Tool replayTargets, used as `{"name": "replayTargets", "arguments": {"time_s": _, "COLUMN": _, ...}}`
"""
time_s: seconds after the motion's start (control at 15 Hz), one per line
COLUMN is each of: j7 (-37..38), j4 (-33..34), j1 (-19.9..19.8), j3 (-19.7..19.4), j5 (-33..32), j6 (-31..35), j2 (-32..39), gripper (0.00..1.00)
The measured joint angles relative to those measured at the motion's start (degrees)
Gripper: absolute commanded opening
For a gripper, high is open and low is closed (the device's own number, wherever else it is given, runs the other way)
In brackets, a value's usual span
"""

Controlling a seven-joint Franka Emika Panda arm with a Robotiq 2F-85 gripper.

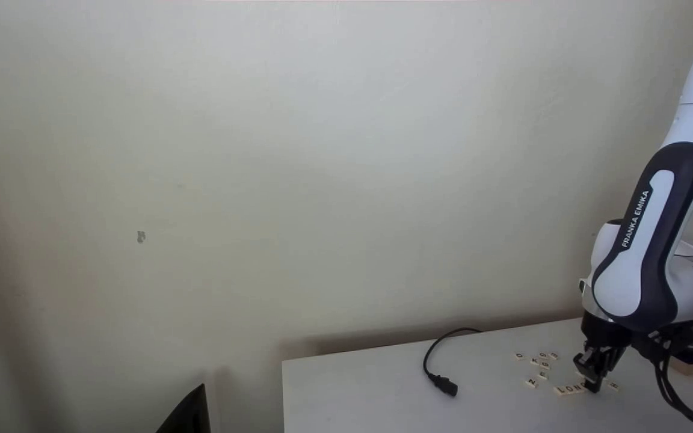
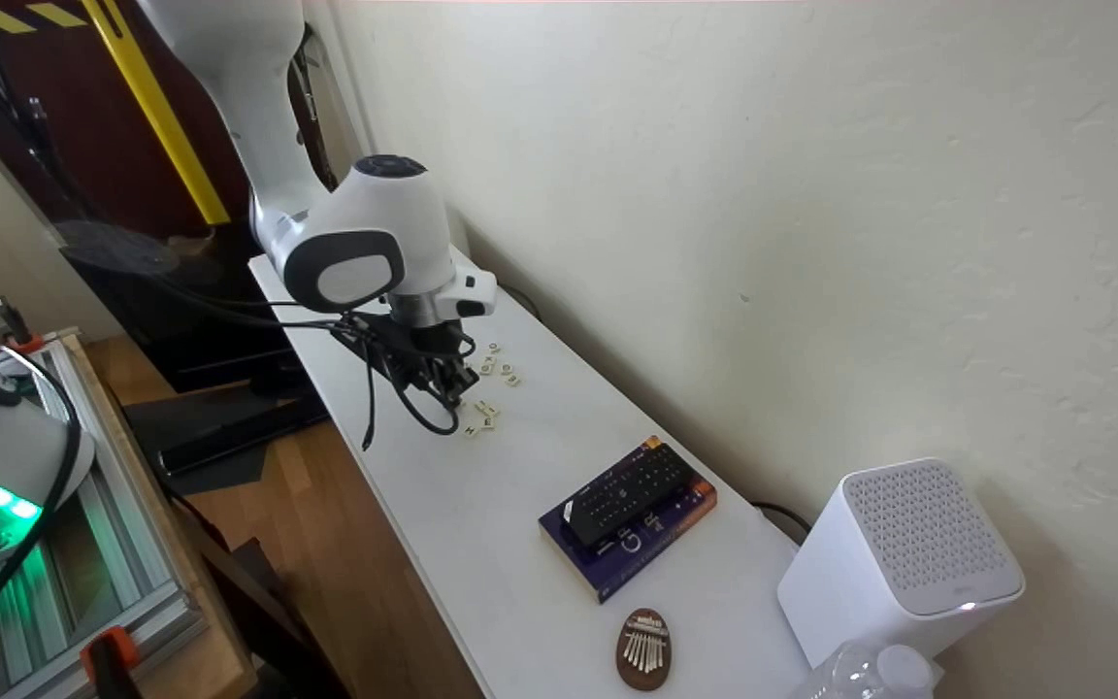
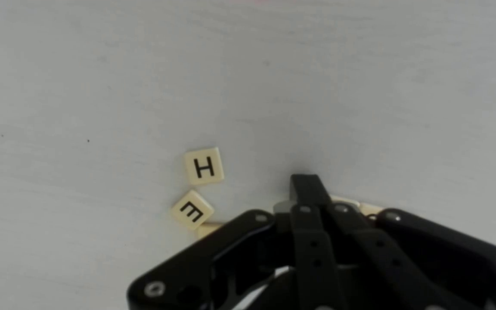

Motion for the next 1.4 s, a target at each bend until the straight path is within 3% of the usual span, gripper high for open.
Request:
{"name": "replayTargets", "arguments": {"time_s": 0.67, "j7": 0.0, "j4": -1.2, "j1": -1.0, "j3": 0.3, "j5": 0.0, "j6": 0.1, "j2": -3.1, "gripper": 0.0}}
{"name": "replayTargets", "arguments": {"time_s": 1.27, "j7": 0.2, "j4": -2.4, "j1": -2.4, "j3": 3.8, "j5": 0.0, "j6": 0.5, "j2": -4.3, "gripper": 0.0}}
{"name": "replayTargets", "arguments": {"time_s": 1.33, "j7": 0.3, "j4": -2.4, "j1": -2.4, "j3": 4.0, "j5": 0.0, "j6": 0.6, "j2": -4.3, "gripper": 0.26}}
{"name": "replayTargets", "arguments": {"time_s": 1.4, "j7": 0.5, "j4": -2.4, "j1": -2.4, "j3": 4.2, "j5": 0.0, "j6": 0.7, "j2": -4.3, "gripper": 0.27}}
